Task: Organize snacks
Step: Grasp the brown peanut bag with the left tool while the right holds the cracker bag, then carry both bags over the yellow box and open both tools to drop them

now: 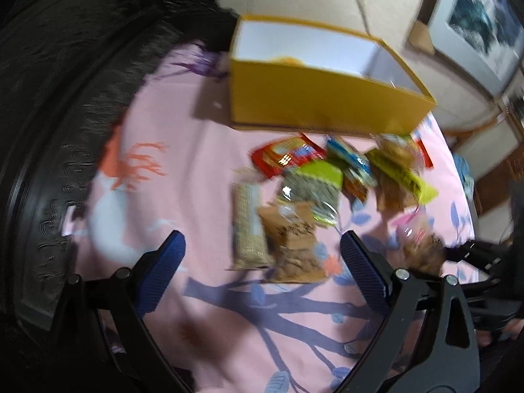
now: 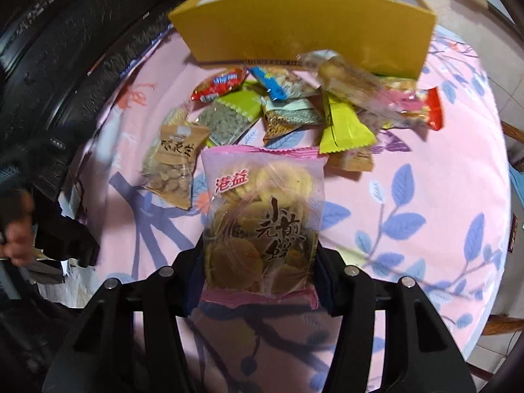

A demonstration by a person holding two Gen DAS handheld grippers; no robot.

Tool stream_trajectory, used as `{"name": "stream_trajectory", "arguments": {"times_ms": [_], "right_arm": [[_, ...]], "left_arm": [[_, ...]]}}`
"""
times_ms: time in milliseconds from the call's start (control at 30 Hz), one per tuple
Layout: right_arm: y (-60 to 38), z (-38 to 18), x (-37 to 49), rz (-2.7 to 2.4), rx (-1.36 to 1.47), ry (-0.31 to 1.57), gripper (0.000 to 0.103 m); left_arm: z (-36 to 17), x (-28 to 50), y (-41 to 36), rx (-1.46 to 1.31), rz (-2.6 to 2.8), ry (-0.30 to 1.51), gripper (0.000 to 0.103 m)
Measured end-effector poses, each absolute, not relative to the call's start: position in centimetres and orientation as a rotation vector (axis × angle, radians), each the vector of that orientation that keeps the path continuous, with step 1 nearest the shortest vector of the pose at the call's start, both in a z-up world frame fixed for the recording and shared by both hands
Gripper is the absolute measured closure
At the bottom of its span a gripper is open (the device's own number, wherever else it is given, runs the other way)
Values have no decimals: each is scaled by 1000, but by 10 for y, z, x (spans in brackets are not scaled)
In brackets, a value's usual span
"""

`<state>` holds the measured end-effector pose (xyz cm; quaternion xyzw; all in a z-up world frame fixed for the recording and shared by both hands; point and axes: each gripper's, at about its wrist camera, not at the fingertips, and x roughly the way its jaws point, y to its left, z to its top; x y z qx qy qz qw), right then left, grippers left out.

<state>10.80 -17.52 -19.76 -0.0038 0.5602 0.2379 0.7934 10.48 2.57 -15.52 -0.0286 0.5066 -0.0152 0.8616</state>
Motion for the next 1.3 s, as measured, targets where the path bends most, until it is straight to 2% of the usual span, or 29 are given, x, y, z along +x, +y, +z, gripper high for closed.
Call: {"name": "stream_trajectory", "arguments": {"times_ms": [300, 400, 467, 667, 800, 867, 967, 1133, 1300], "right_arm": [[-210, -188, 103, 436, 60, 1186, 47], [-217, -188, 101, 426, 83, 1181, 47], [-219, -189, 101, 423, 87, 1179, 47], [-223, -189, 100, 416, 106, 1176, 47], [-224, -188, 99, 419, 105, 1172, 47], [-225, -187, 100, 416, 107, 1169, 47], [-227, -186, 100, 410, 119, 1165, 47], [-229, -181, 100, 414, 129, 1150, 47], [-228, -172, 100, 419, 137, 1125, 47]], "left_arm": [[-202, 126, -4, -15, -98, 1147, 9], [-216, 131, -1, -38, -97, 1186, 17], [-224, 135, 1, -69, -99, 1219, 27], [-229, 141, -7, -50, -123, 1220, 32], [-239, 148, -14, -49, -126, 1249, 40], [-245, 149, -14, -51, -119, 1265, 52], [-248, 147, -10, -69, -116, 1270, 59], [-245, 142, -4, -103, -132, 1265, 64], [-223, 128, 3, -151, -159, 1210, 64]]}}
